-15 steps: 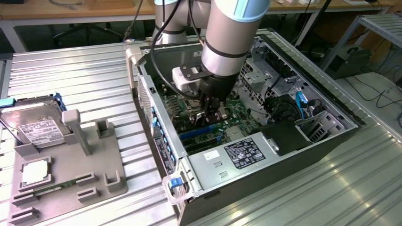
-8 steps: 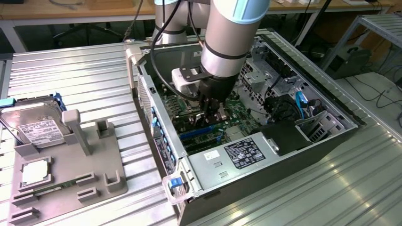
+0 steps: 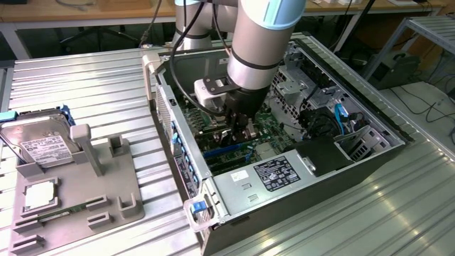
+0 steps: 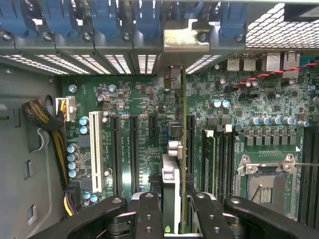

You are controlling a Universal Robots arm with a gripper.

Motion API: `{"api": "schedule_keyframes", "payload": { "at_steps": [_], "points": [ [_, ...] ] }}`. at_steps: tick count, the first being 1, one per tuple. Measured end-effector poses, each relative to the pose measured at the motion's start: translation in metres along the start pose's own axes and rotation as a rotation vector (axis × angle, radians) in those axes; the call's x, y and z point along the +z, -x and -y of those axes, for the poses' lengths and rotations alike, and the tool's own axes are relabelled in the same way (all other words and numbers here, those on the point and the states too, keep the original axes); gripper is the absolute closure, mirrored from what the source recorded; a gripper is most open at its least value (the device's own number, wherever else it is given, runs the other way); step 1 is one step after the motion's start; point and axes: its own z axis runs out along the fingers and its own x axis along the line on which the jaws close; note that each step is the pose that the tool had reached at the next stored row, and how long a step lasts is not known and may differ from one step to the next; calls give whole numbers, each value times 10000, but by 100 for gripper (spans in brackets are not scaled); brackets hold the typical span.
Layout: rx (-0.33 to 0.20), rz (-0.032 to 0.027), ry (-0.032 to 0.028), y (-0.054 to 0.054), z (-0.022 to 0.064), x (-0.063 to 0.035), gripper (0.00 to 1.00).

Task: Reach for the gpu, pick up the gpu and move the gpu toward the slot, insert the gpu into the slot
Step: 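Insert the gpu into the slot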

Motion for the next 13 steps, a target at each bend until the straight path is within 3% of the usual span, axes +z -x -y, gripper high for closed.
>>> {"api": "schedule_keyframes", "payload": {
  "at_steps": [13],
  "points": [
    [1,0,10,-3,-26,39,73]
  ]
}}
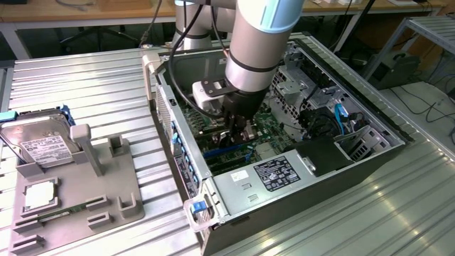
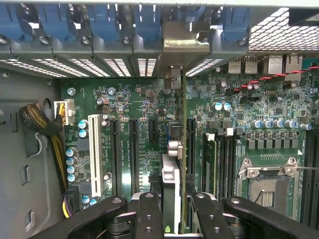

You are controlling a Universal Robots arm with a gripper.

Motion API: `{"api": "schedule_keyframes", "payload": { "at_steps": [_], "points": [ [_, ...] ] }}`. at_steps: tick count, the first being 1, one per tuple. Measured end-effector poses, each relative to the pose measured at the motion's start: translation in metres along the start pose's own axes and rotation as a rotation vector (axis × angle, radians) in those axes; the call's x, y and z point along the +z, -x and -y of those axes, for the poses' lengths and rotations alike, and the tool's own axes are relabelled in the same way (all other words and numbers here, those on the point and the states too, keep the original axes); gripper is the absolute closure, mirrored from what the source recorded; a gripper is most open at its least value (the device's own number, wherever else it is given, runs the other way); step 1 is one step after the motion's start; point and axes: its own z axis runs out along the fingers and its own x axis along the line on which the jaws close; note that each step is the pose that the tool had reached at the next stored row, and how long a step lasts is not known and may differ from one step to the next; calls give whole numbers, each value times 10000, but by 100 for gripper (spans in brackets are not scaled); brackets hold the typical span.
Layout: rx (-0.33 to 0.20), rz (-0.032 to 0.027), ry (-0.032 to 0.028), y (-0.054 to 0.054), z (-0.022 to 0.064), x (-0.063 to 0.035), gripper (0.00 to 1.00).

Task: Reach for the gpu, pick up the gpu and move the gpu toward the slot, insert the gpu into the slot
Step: 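Insert the gpu into the slot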

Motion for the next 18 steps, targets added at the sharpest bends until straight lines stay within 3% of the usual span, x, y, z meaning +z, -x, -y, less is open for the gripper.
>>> {"api": "schedule_keyframes", "payload": {
  "at_steps": [10,14,18],
  "points": [
    [0,-2,6,-2,-12,31,73],
    [-2,0,-35,-2,-12,32,73],
    [-4,-1,-40,-2,-19,35,73]
  ]
}}
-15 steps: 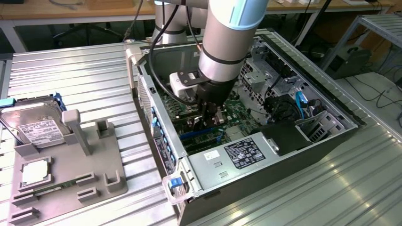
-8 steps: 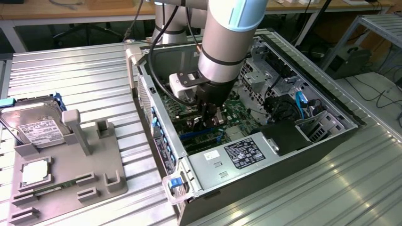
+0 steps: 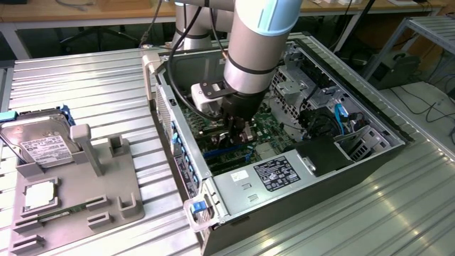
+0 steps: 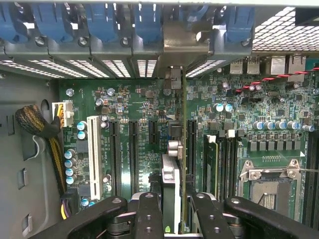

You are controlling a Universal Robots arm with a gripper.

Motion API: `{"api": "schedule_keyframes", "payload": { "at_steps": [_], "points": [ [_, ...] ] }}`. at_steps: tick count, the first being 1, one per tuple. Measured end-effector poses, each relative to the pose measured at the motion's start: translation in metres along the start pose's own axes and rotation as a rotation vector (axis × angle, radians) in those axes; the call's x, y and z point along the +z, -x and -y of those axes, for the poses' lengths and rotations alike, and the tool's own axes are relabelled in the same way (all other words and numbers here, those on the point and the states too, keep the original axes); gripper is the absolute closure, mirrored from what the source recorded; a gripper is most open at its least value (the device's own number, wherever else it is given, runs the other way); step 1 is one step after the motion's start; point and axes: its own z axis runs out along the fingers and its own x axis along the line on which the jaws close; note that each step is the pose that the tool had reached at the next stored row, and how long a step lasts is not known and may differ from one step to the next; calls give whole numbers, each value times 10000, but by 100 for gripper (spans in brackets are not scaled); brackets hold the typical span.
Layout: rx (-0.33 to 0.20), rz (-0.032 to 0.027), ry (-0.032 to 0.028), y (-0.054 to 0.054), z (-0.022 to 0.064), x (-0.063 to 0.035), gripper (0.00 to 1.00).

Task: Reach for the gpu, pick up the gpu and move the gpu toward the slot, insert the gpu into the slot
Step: 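Insert the gpu into the slot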

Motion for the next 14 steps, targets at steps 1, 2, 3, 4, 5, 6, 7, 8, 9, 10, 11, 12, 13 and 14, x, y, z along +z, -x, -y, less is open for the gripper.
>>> {"api": "schedule_keyframes", "payload": {
  "at_steps": [1,2,3,4,5,6,7,8,9,10,11,12,13,14],
  "points": [
    [1,1,0,0,-1,4,73],
    [1,1,-1,0,-2,7,73],
    [1,0,0,0,-3,10,73],
    [0,0,0,0,-3,14,73],
    [0,-1,1,-1,-4,16,73],
    [0,-1,1,-1,-5,18,73],
    [0,2,-1,-1,-5,23,73],
    [1,2,-1,-1,-7,29,73],
    [0,-1,1,-2,-8,30,73],
    [0,-2,1,-2,-9,31,73],
    [0,0,0,-2,-9,32,73],
    [0,1,0,-1,-9,32,73],
    [0,1,0,-2,-9,32,73],
    [0,0,0,-1,-9,32,73]
  ]
}}
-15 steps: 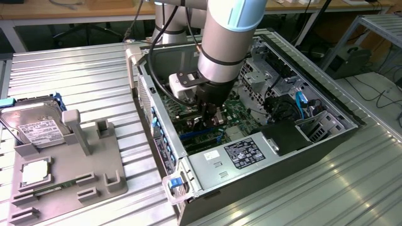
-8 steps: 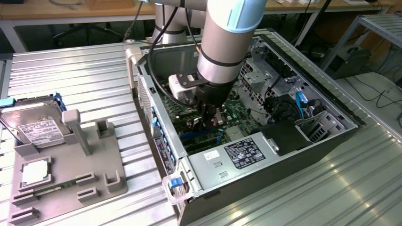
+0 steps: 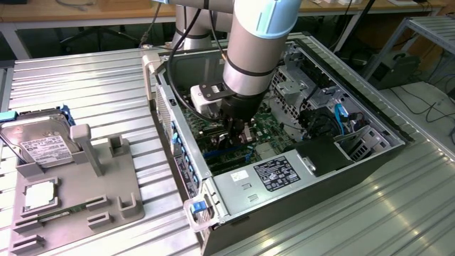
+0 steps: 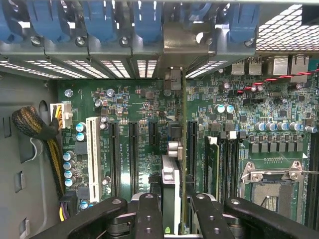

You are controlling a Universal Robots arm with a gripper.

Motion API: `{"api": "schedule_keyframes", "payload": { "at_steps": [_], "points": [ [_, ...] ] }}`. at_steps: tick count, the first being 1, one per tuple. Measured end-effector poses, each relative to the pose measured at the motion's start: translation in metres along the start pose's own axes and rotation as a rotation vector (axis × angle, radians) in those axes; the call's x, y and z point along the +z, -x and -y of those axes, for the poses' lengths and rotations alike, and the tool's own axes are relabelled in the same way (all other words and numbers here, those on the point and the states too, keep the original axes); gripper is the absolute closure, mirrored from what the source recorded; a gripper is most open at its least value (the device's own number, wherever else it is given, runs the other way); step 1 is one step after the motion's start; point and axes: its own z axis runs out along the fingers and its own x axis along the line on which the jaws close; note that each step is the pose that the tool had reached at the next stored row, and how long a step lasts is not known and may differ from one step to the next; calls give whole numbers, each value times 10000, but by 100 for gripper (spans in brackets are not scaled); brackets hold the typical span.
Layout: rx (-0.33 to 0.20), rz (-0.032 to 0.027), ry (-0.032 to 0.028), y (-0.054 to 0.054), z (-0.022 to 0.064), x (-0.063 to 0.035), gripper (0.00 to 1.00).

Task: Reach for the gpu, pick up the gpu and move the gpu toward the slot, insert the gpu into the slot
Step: 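Insert the gpu into the slot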

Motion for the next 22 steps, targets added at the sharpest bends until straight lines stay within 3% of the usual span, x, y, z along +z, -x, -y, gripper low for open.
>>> {"api": "schedule_keyframes", "payload": {
  "at_steps": [22],
  "points": [
    [1,0,16,-1,-1,39,73]
  ]
}}
